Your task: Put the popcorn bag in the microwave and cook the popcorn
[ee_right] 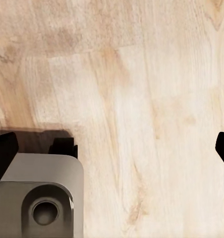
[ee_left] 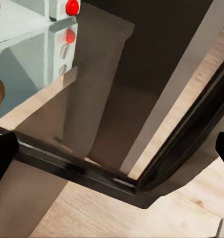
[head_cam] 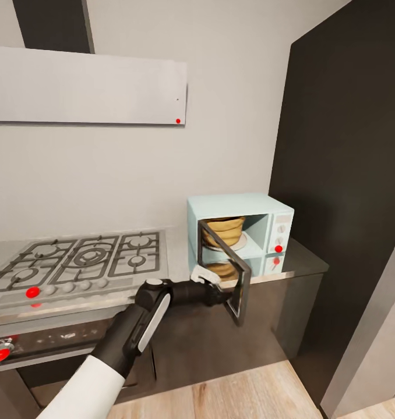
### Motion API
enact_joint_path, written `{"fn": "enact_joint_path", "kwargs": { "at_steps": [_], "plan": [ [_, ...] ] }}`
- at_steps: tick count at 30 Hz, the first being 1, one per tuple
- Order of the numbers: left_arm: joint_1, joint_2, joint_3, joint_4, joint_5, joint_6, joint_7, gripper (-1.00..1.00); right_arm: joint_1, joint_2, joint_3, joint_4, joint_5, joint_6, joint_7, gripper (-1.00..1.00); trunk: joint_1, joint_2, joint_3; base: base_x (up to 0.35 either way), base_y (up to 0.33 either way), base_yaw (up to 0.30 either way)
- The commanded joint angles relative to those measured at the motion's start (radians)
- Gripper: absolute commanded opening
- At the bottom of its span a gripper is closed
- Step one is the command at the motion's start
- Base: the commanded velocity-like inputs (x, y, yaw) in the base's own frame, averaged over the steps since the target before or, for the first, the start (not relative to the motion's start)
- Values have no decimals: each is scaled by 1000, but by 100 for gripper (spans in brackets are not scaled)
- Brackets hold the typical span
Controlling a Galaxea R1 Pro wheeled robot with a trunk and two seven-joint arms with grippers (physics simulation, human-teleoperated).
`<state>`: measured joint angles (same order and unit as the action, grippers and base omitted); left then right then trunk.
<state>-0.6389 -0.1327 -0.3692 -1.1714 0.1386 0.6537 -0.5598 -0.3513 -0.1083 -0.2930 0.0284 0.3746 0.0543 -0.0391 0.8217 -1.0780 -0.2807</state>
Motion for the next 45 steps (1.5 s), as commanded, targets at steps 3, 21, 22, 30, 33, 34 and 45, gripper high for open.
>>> {"fn": "enact_joint_path", "kwargs": {
  "at_steps": [3,21,22,30,33,34,45],
  "plan": [
    [-1,-6,-3,0,11,6,21,100,-2,-1,-8,2,11,1,-4,100,0,-1,-1,0,0,0],
    [-2,-42,-42,-5,20,1,27,100,-2,-1,-8,3,12,1,-1,100,0,-1,-1,4,3,0],
    [-2,-42,-42,-5,21,1,27,100,-2,-1,-7,3,12,3,-1,100,0,-1,-1,0,0,0],
    [-2,-42,-42,-14,19,-2,48,100,-2,1,-7,3,12,1,-2,100,0,-1,-1,0,0,0],
    [-2,-42,-40,-24,18,-4,57,100,-2,0,-7,2,12,-1,-2,100,0,-1,-1,0,0,0],
    [-2,-42,-39,-34,18,-5,58,100,-2,0,-7,2,12,-1,-2,100,0,-1,-1,0,0,0],
    [-1,-42,-126,-70,28,-3,138,100,-2,1,-8,3,11,4,-4,100,0,-1,-1,0,0,-21]
  ]
}}
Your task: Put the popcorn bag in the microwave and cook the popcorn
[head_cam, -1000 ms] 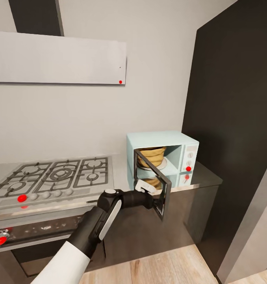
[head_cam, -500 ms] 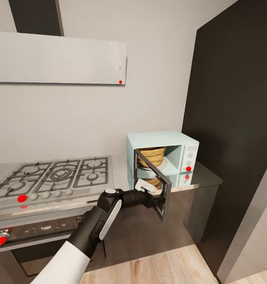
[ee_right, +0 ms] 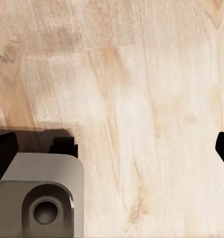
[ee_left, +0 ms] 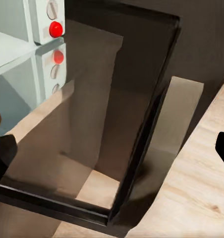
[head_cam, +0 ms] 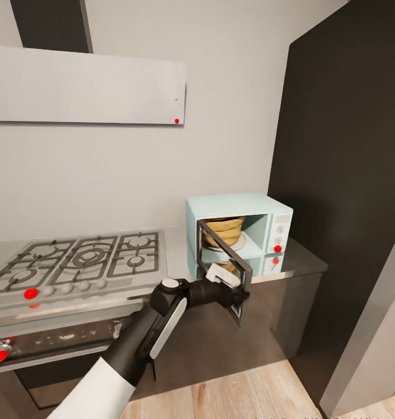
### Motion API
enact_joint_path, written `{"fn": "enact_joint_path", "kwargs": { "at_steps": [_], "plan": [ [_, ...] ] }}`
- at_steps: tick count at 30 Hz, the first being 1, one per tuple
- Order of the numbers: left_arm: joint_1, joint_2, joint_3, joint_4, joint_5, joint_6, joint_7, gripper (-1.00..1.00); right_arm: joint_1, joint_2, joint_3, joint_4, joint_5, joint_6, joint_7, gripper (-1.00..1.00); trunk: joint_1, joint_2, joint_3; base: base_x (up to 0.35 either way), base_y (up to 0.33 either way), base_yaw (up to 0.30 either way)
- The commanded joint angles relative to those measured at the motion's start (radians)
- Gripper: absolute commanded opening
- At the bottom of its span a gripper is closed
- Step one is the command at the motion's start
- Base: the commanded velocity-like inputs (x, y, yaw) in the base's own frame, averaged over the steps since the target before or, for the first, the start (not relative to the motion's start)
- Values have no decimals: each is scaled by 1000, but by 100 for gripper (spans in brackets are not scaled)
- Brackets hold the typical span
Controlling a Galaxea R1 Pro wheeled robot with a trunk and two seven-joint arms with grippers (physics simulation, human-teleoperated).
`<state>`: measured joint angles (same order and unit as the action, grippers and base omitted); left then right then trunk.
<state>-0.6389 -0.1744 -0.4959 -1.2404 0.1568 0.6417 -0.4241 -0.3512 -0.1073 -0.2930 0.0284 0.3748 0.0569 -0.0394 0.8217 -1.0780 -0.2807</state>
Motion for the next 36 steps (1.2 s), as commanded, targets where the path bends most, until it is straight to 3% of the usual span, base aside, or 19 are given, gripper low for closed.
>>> {"fn": "enact_joint_path", "kwargs": {
  "at_steps": [1,12,15,18,20,29,32,36],
  "plan": [
    [-1,0,-4,-2,18,10,7,100,-2,0,-8,2,10,3,-5,100,0,-1,-1,0,0,-194],
    [-1,0,-6,-4,26,11,15,100,-2,1,-8,3,10,5,-5,100,0,-1,-1,0,0,-210],
    [-1,0,-7,2,26,10,103,100,-2,2,-8,4,10,5,-5,100,0,-1,-1,0,0,-34],
    [-1,0,-7,6,31,9,269,100,-2,2,-8,3,10,4,-4,100,0,-1,-1,0,0,-5],
    [-1,0,-8,6,32,9,312,100,-2,3,-7,4,10,4,-4,100,0,-1,-1,0,0,-1],
    [-2,0,-10,48,32,-80,332,100,-2,2,-8,3,10,4,-4,100,0,-1,-1,0,0,0],
    [-2,0,-9,59,34,-193,326,100,-2,2,-8,3,10,4,-4,100,0,-1,-1,0,0,0],
    [-2,0,-9,53,41,-204,291,100,-2,1,-8,3,11,4,-4,100,0,-1,-1,0,0,0]
  ]
}}
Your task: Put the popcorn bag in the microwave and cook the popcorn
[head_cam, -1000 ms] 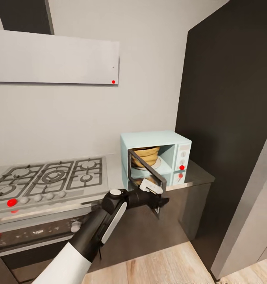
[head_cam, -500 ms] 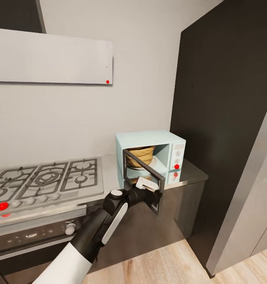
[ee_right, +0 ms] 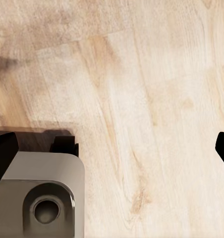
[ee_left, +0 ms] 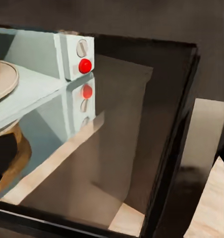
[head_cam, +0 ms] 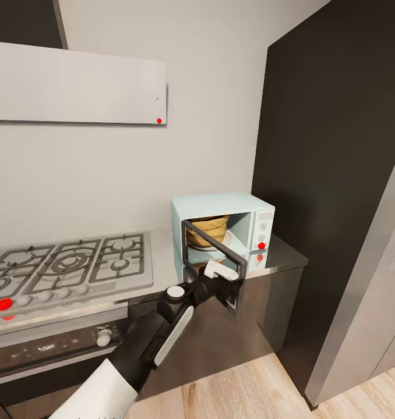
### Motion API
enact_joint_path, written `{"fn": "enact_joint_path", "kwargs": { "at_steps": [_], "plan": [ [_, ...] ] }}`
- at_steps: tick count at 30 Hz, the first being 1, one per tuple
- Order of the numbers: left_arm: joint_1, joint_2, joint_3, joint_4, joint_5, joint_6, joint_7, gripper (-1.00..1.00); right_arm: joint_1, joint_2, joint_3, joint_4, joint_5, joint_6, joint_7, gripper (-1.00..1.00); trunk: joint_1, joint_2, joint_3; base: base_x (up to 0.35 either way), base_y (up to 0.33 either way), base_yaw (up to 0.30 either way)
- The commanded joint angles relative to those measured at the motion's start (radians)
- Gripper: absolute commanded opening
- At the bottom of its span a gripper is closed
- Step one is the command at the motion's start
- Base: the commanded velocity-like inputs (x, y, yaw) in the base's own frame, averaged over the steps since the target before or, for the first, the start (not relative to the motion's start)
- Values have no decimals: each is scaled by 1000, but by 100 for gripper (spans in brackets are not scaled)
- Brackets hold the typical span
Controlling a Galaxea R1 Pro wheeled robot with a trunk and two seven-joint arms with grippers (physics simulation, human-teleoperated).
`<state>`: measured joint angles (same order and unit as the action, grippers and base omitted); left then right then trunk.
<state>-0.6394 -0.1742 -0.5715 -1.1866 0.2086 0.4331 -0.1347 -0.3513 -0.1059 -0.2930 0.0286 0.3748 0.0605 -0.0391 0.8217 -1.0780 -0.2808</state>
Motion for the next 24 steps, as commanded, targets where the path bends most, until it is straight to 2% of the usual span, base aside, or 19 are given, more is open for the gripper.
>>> {"fn": "enact_joint_path", "kwargs": {
  "at_steps": [1,2,3,5,7,11,13,16,24],
  "plan": [
    [-1,0,66,-4,-8,6,-20,100,-2,0,-8,2,11,1,-4,100,0,-1,-1,0,0,0],
    [-1,0,66,-11,-7,10,-66,100,-2,0,-8,2,11,1,-4,100,0,-1,-1,0,0,0],
    [0,0,67,-22,-5,14,-141,100,-2,0,-8,3,11,1,-4,100,0,-1,-1,0,0,0],
    [0,0,69,-28,-4,18,-220,100,-2,0,-8,2,11,1,-4,100,0,-1,-1,0,0,0],
    [0,24,70,-32,-3,19,-264,100,-2,0,-8,3,11,0,-5,100,0,-1,-1,0,0,0],
    [0,60,68,-34,-3,20,-279,100,-2,0,-8,2,11,-1,-5,100,0,-1,-1,0,0,0],
    [0,69,68,-32,-5,43,-279,100,-2,0,-8,2,11,-2,-5,100,0,-1,-1,0,0,0],
    [0,74,67,-22,-10,115,-276,100,-2,0,-8,2,11,-2,-5,100,0,-1,-1,0,0,0],
    [0,80,67,-17,-6,128,-271,100,-2,-1,-8,2,11,-4,-5,100,0,-1,-1,3,0,0]
  ]
}}
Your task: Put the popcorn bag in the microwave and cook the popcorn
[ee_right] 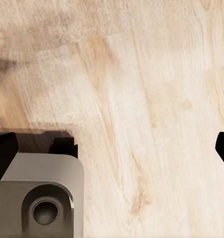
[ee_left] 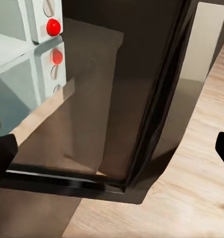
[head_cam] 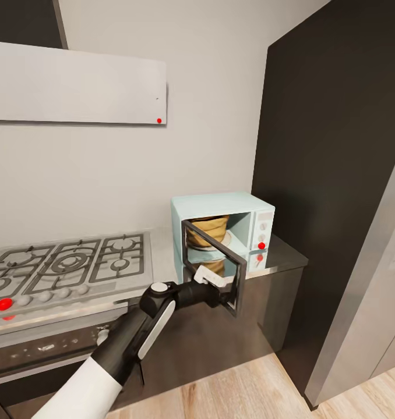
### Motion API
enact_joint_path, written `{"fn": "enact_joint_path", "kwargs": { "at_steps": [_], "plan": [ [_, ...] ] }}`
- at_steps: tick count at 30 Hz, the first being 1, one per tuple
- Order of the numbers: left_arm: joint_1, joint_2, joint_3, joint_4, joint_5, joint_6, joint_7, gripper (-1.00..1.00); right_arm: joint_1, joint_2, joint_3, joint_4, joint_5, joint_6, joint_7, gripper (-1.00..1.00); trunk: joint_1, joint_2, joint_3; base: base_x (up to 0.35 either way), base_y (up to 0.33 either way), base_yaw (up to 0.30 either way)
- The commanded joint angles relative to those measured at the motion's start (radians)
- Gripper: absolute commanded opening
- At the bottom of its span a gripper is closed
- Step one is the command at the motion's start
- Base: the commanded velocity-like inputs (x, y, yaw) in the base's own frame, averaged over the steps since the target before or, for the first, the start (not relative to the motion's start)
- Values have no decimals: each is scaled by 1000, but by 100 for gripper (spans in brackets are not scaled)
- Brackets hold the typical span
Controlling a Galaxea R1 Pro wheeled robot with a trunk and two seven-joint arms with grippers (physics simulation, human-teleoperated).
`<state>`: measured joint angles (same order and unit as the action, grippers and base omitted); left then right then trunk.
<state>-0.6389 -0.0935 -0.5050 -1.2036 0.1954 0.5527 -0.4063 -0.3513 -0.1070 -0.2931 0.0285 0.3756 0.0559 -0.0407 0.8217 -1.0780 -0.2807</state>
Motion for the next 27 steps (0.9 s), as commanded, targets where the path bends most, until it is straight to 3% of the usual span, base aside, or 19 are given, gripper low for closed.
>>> {"fn": "enact_joint_path", "kwargs": {
  "at_steps": [1,11,18,20,22,24,26,27],
  "plan": [
    [-1,0,1,1,8,8,1,100,-2,0,-8,2,11,1,-4,100,0,-1,-1,89,0,0],
    [-1,-9,0,2,3,4,9,100,-2,0,-8,3,11,1,-2,100,0,-1,-1,293,0,0],
    [-1,-17,-1,2,10,-3,12,100,-2,1,-8,3,11,2,-2,100,0,-1,-1,60,0,0],
    [-1,-30,-1,5,11,-5,12,100,-2,1,-8,3,11,2,-2,100,0,-1,-1,2,0,0],
    [-1,-67,-1,34,9,-7,19,100,-2,1,-8,3,11,2,-2,100,0,-1,-1,0,0,0],
    [-1,-81,-4,65,5,-9,65,100,-2,1,-7,3,11,2,-2,100,0,-1,-1,0,0,0],
    [-2,-81,-17,73,10,-13,170,100,-2,1,-7,3,11,2,-2,100,0,-1,-1,0,0,0],
    [-2,-81,-18,72,12,-14,178,100,-2,1,-7,2,11,2,-2,100,0,-1,-1,0,0,0]
  ]
}}
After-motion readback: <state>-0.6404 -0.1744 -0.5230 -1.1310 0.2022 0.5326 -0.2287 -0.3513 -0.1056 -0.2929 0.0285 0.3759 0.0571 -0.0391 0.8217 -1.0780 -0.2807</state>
